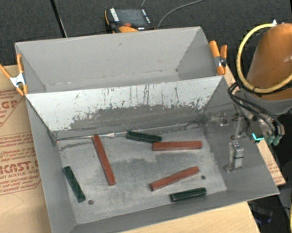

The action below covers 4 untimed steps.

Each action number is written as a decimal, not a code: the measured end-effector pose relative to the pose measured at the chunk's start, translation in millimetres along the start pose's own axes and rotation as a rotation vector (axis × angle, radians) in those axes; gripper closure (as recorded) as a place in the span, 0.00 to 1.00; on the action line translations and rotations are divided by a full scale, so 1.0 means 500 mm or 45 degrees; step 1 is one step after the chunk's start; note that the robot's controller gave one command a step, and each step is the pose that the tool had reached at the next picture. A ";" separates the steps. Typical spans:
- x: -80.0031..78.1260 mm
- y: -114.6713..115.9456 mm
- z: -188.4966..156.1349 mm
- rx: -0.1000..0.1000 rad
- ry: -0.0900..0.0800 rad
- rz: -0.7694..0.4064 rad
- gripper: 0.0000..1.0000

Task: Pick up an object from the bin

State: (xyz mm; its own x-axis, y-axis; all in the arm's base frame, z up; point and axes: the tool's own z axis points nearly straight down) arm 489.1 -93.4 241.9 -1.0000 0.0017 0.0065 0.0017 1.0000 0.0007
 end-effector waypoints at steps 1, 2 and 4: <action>-0.132 -0.039 0.289 -0.002 -0.004 0.277 0.00; -0.164 0.040 0.346 -0.001 -0.008 0.211 0.00; -0.162 0.085 -0.023 0.002 -0.022 -0.083 1.00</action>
Offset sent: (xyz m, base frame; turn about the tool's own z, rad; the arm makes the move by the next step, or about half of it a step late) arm 0.0658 -0.0202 -0.1408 0.2176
